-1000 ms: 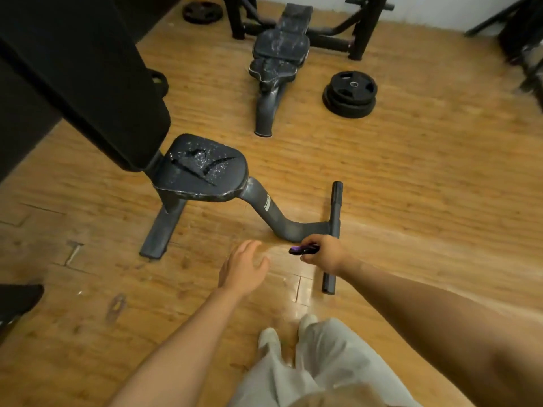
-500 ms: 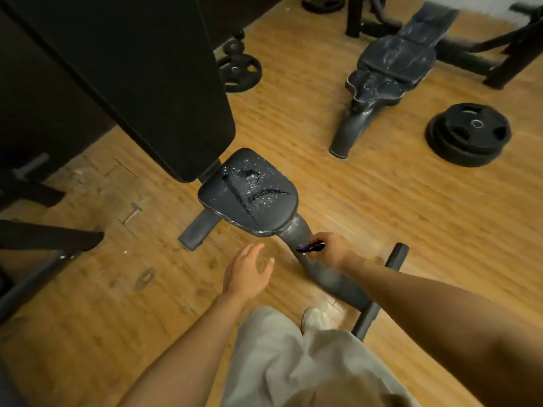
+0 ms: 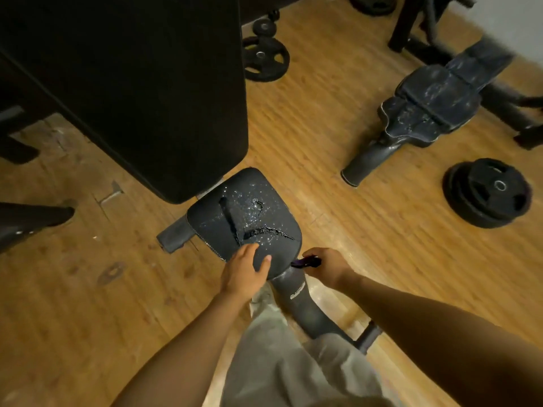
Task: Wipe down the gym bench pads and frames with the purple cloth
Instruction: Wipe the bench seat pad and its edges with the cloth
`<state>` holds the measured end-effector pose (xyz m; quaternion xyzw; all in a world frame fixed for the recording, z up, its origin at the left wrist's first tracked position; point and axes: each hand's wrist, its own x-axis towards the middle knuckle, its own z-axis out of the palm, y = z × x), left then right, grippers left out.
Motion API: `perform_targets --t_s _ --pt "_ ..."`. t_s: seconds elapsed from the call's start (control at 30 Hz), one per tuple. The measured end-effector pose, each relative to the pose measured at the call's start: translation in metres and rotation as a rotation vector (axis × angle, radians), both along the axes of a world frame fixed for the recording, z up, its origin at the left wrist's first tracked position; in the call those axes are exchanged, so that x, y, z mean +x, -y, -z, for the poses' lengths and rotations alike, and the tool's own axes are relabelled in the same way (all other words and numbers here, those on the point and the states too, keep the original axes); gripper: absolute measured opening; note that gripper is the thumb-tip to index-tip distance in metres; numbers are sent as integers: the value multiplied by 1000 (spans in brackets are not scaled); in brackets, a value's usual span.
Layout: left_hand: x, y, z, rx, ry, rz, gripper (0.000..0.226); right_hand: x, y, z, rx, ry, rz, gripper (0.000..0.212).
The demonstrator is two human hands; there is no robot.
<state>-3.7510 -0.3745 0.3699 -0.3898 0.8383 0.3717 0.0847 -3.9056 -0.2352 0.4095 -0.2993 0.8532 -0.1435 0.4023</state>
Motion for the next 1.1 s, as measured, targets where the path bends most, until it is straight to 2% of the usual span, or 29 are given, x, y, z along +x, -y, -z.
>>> perform_targets --t_s 0.13,0.37,0.47,0.6,0.7,0.8,0.9,0.97,1.1 --pt "-25 20 7 -9 4 -18 56 -36 37 2 8 -45 -47 14" --pt "-56 43 39 18 77 -106 59 -80 99 16 -60 -65 -149 22" --pt "-74 46 55 36 52 -185 61 -98 123 33 -85 -55 -180 23" --pt "-104 60 77 -41 16 -314 62 -126 167 65 -150 -73 -201 22" --pt "-126 79 98 -104 -27 -445 61 -147 208 106 -276 -93 -207 29" --pt "-141 89 125 -244 -15 -539 60 -161 248 140 -403 -151 -271 36" --pt "-143 81 157 -264 102 -515 61 -165 274 171 -489 -182 -357 39" --pt "-142 77 174 -350 173 -462 62 -161 277 196 -504 -184 -451 43" --pt "-140 73 185 -467 202 -425 64 -165 270 214 -626 -109 -517 40"
